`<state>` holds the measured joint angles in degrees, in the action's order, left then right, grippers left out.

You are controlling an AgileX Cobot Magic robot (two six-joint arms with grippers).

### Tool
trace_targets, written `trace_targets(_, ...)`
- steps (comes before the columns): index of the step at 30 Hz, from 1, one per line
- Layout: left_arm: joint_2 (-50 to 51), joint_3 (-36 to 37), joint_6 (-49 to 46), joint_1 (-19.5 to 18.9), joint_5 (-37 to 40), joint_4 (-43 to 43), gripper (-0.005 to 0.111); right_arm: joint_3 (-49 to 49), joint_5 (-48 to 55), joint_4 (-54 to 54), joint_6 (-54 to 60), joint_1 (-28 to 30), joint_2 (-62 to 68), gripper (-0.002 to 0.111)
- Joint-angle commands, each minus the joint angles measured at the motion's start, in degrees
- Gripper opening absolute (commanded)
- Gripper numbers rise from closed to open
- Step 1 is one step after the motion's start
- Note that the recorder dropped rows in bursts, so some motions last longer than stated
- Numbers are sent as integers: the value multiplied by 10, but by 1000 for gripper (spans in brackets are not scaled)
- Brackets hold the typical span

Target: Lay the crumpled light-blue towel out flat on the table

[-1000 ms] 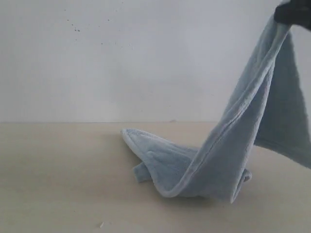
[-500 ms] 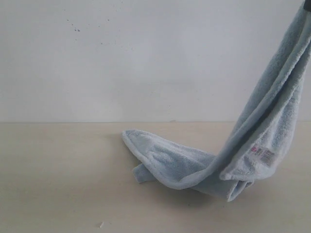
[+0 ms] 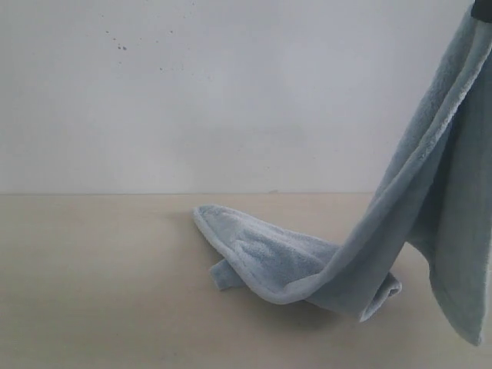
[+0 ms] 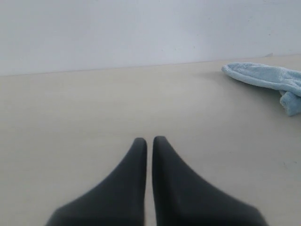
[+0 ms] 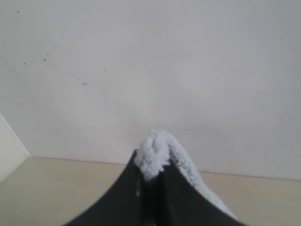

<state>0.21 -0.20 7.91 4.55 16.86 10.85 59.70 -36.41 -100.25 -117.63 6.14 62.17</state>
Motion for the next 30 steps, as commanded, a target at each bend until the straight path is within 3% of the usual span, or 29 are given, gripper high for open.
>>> trace_targets(1,-2,2,35,0,-48,-28,4,-3,-3,3,-4,1,-3,3)
trace_targets(5,-2,2,97,0,-149,-169,4,-3,-1,3,-3,1,-1,3)
trace_targets(13,-2,0,105,2,-129,-244,4,-3,-7,3,-2,1,24,3)
trace_targets(17,-2,-9,135,2,-155,-338,4,-3,-7,3,-2,1,26,3)
trace_targets(25,4,-161,42,2,-95,-336,4,-3,-7,3,-2,1,26,3)
trace_targets(30,124,-263,-79,2,18,-384,4,-3,-8,3,-3,1,26,3)
